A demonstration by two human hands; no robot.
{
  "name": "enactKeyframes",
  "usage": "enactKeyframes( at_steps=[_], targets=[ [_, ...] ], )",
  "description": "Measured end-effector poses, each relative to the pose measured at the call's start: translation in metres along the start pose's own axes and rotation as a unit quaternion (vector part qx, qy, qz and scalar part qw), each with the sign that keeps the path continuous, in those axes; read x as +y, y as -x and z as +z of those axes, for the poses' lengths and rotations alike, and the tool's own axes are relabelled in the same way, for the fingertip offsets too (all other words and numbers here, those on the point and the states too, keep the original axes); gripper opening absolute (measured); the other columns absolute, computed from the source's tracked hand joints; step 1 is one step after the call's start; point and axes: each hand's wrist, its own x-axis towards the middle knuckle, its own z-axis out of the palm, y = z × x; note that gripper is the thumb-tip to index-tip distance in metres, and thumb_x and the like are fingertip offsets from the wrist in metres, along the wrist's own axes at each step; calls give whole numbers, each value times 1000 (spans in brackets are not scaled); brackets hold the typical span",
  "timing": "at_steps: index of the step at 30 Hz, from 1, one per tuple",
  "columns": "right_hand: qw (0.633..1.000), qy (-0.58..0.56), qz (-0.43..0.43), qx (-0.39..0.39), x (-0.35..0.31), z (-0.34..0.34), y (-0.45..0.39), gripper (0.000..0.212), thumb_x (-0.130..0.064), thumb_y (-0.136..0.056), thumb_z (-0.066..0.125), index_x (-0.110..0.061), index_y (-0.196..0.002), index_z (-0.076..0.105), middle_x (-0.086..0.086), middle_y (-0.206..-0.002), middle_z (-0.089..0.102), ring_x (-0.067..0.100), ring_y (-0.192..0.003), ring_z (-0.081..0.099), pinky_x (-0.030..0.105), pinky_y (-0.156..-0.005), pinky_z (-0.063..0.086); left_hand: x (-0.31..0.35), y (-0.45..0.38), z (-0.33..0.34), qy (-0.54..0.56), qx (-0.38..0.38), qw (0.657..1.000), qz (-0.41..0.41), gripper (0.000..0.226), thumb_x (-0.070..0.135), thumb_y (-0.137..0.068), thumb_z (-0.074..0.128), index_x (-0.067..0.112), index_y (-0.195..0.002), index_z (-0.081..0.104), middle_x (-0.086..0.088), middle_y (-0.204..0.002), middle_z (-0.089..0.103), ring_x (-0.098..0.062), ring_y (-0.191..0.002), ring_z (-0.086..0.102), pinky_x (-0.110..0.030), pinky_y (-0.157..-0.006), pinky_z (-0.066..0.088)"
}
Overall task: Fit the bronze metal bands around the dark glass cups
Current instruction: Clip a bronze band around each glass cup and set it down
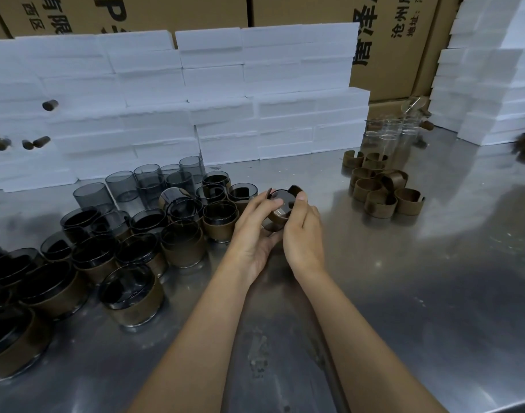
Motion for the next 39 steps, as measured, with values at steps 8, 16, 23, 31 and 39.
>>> enactKeyframes(
  at_steps=[8,16,23,31,39],
  targets=[
    [999,-10,-4,35,0,1,1,50,-36,-112,24,-9,-109,66,14,-111,63,30,-109,61,48,-101,46,-1,-1,1,-19,14,1000,-4,47,9,-93,65,4,-139,57,-8,-112,66,-15,-86,68,-26,-71,57],
    [1000,-16,21,18,6,2,-5,56,-36,-112,22,-5,-126,66,19,-117,68,33,-115,62,46,-102,47,-6,-1,5,-20,85,996,0,33,4,-90,71,14,-122,69,0,-86,69,-6,-64,64,-23,-59,56],
    [999,15,34,5,11,1,-13,51,-31,-111,26,-4,-126,67,22,-113,68,36,-117,61,48,-102,47,-7,0,11,-31,127,991,15,26,5,-88,74,13,-113,72,-4,-90,70,-7,-67,68,-23,-56,56],
    [968,-180,167,-53,-4,-15,-19,75,-74,-93,34,-13,-94,78,14,-99,79,31,-98,74,42,-88,57,10,9,6,-42,32,997,-47,48,8,-95,62,-12,-136,51,-26,-123,61,-30,-111,60,-43,-90,56],
    [939,-251,231,-43,-10,-18,-17,31,-28,-90,64,-13,-64,73,7,-73,73,27,-74,67,36,-70,54,10,12,18,-6,81,994,-76,49,37,-104,49,-3,-128,64,-25,-120,67,-31,-106,64,-45,-105,48]
  ],
)
